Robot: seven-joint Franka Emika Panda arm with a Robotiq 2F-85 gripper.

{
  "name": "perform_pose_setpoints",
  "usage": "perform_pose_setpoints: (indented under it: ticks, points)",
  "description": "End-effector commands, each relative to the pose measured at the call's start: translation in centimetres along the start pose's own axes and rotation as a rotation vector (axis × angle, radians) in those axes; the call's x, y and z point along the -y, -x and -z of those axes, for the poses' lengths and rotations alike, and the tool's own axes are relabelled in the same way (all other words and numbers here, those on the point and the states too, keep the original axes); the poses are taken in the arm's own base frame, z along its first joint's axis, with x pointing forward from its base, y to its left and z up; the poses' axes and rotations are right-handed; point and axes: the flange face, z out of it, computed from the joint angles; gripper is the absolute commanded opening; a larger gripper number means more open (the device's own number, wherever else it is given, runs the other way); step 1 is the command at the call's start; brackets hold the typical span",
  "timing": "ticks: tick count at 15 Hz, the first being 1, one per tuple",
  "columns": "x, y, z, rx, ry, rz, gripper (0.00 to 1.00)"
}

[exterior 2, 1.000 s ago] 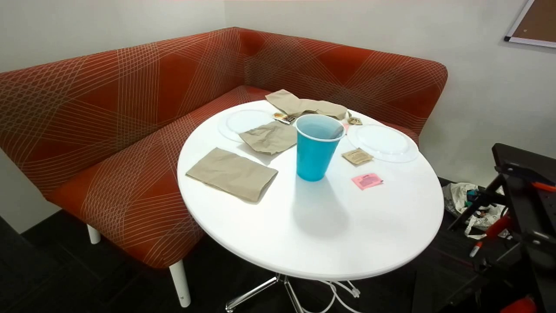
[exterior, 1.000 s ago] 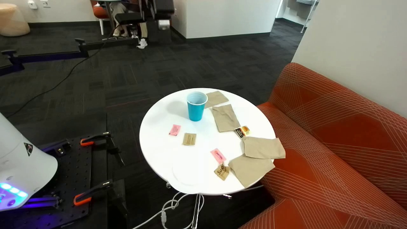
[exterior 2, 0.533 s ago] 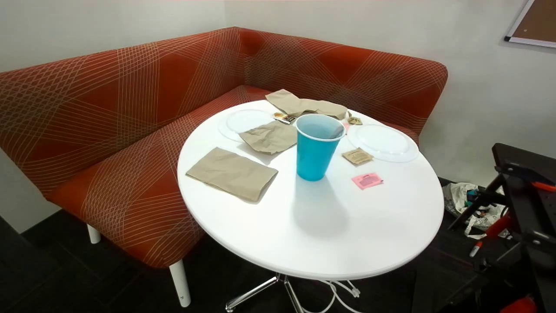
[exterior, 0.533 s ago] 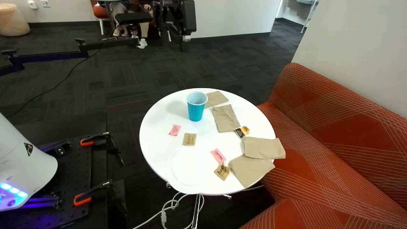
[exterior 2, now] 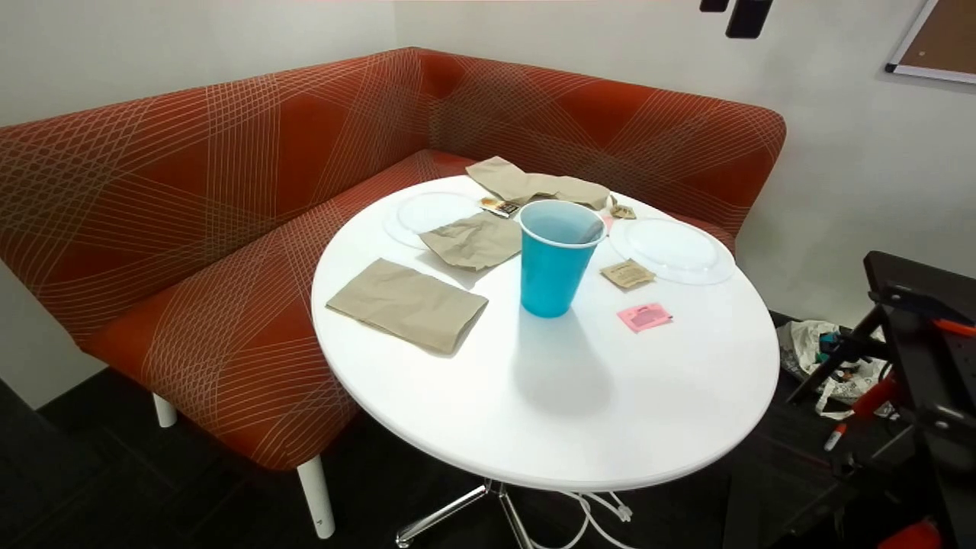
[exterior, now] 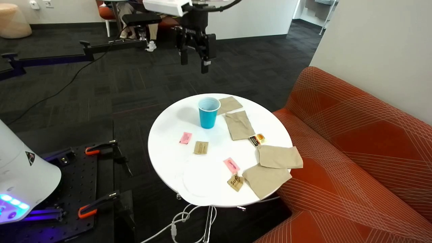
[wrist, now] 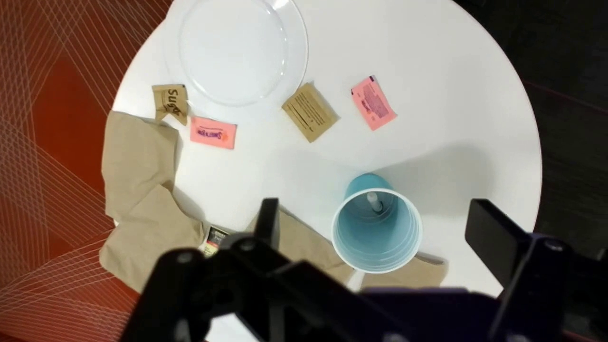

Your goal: Remove the marker from the cup and place it on the table

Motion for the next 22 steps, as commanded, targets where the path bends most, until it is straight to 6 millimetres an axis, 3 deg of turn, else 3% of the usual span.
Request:
perform_pose_setpoints:
  ticks: [1, 7, 16, 19, 22]
  points:
    - [1.0, -2.0, -2.2, 0.004, -0.002, 0.018, 1.0]
    - [2.8, -4.3, -6.5, -0.008, -0.012, 0.044, 1.0]
    - [3.0, -8.0, -11.6, -0.048, -0.032, -0.021, 1.0]
    - [3.3, -8.8, -12.6, -0.041, -0.033, -0.033, 0.68]
    - [3.9, -9.5, -13.5, -0.024, -0.041, -0.039, 0.57]
